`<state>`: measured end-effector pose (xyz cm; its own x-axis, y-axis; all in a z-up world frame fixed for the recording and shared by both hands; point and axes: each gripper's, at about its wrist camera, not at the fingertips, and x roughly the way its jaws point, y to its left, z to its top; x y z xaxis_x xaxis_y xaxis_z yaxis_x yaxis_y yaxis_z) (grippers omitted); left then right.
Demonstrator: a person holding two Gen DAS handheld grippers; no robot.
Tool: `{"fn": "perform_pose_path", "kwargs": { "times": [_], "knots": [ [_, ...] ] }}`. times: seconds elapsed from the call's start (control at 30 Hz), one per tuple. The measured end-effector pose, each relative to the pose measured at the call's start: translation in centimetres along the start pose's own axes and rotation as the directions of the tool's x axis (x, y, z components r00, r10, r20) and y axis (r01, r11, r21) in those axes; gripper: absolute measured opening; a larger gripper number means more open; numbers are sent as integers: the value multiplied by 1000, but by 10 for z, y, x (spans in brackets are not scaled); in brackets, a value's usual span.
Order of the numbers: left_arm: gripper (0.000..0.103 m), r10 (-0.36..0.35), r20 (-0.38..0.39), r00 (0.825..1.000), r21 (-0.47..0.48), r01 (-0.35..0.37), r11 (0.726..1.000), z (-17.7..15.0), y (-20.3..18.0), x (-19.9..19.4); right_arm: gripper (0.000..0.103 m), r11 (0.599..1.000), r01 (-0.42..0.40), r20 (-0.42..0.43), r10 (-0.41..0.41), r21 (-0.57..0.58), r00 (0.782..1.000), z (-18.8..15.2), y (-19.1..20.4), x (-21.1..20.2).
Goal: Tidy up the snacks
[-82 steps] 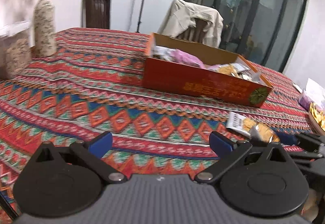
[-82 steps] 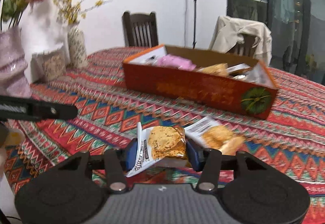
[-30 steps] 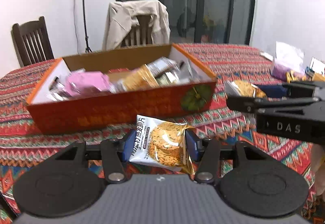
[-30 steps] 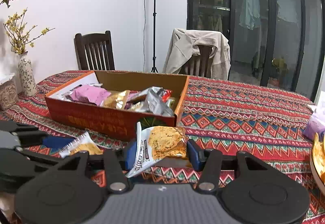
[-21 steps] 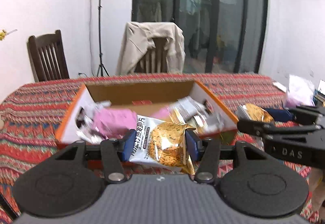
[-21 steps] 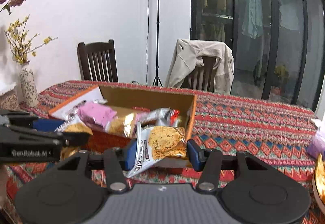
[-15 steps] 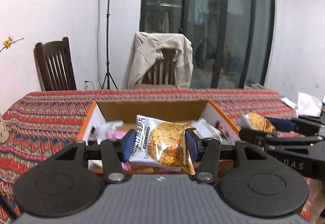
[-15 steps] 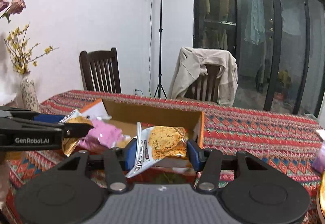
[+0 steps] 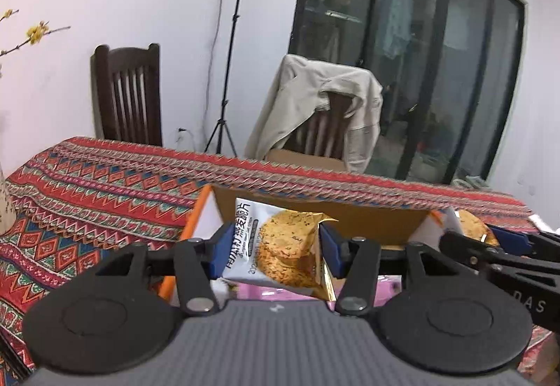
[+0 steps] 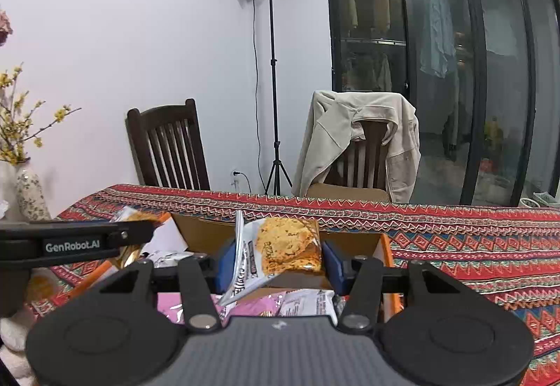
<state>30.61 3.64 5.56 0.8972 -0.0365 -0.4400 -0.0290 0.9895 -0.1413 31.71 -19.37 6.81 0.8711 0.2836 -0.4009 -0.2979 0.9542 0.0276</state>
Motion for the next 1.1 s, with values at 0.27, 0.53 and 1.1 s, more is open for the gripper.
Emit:
{"fn": "perform_pose_path", "kwargs": {
  "times": [0.27, 0.53, 1.1],
  "knots": [
    [72, 15, 11, 1000, 20, -15, 1000, -9, 1, 5, 65, 1000, -25, -38, 25, -8, 999, -13, 1, 18],
    [103, 27, 76, 997, -38, -24, 999, -5, 6, -6, 103, 1000, -10, -38, 11, 24, 999, -15, -5, 16],
    [103, -40, 213, 976, 20, 36, 999, -21, 7, -139, 103, 999, 2, 91, -7, 54, 996, -25, -6, -100]
  ]
}}
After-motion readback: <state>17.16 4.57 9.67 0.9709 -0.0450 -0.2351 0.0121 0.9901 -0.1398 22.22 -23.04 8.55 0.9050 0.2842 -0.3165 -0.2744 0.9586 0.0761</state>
